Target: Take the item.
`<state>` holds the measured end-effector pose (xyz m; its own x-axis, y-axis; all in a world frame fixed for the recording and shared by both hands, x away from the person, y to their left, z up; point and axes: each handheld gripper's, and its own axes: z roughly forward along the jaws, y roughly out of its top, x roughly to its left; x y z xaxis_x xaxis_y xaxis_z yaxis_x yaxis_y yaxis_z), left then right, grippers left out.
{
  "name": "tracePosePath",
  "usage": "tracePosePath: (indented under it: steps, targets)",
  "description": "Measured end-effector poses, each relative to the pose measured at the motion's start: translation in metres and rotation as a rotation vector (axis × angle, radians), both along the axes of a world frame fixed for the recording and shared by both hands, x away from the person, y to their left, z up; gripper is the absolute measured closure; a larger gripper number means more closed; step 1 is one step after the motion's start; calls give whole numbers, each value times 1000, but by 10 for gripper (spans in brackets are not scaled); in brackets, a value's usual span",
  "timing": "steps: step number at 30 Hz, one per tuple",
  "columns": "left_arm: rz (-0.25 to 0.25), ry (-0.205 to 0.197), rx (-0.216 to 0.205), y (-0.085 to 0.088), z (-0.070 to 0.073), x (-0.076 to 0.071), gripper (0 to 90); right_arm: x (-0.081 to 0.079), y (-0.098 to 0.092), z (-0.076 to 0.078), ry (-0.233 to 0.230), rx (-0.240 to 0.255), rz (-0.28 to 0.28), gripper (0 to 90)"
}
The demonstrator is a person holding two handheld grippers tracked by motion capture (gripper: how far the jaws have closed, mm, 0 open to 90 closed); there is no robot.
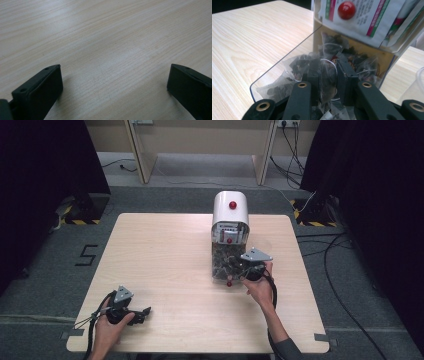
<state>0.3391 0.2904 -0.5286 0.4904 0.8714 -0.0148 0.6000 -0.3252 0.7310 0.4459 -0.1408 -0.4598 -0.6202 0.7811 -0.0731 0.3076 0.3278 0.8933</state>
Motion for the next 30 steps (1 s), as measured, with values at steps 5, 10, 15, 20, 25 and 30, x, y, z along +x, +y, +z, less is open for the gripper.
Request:
tracePosePath:
  steps: [5,10,15,20,25,30]
  targets:
    - [0,0,0,0,0,0,0,-2,-3,5,-17,11,4,752]
    - [0,0,0,0,0,0,0,-5,-9,14,-38,44,3,753]
    - [1,-1,-2,0,0,0,0,-10,-15,25,-63,64,3,754]
    - [1,0,-2,0,0,0,0,-12,-18,28,-72,74,-6,754]
    - [1,0,-1,0,0,0,0,-16,-25,34,-82,79,-12,755]
    - [1,0,-1,0,0,0,0,-18,-34,41,-101,93,-31,755]
